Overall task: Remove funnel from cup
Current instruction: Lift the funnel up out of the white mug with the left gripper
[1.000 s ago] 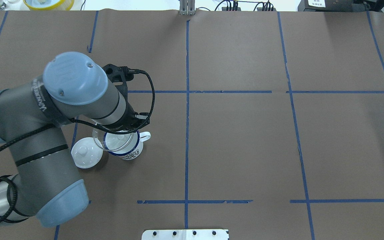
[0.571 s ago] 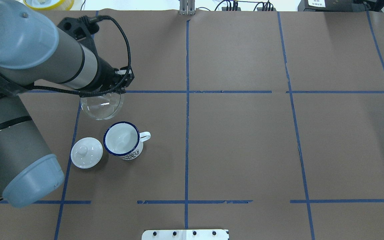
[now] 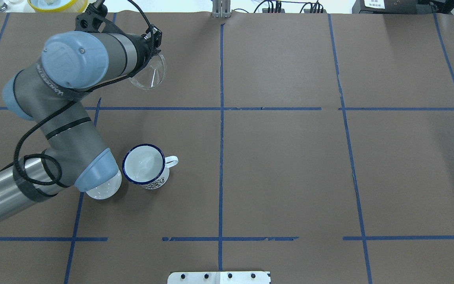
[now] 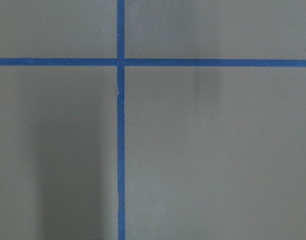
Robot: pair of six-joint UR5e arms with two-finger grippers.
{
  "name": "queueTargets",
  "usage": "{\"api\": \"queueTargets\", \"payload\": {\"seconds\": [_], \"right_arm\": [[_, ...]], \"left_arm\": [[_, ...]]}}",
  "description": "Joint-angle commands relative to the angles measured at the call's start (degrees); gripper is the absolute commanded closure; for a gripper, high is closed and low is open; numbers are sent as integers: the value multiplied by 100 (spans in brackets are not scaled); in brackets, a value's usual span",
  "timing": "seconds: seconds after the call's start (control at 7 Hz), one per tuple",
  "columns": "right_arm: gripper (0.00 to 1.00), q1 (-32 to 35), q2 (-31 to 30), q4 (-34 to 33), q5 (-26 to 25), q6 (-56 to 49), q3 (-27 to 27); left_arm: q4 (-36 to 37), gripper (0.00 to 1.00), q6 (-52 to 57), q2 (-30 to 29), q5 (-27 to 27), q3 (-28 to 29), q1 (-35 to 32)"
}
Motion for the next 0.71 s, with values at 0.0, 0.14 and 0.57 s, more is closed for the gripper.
{"api": "queueTargets", "payload": {"seconds": [0.0,0.14,0.57], "right_arm": [[0,0,0,0,0,0,2],[0,0,0,0,0,0,2],[0,0,0,0,0,0,2]], "left_arm": [[-1533,100,-633,-37,899,1519,-11],[-1966,100,-861,-98,1156,2083,-2],[-2024,100,-1083,-354,1220,2712,50]]}}
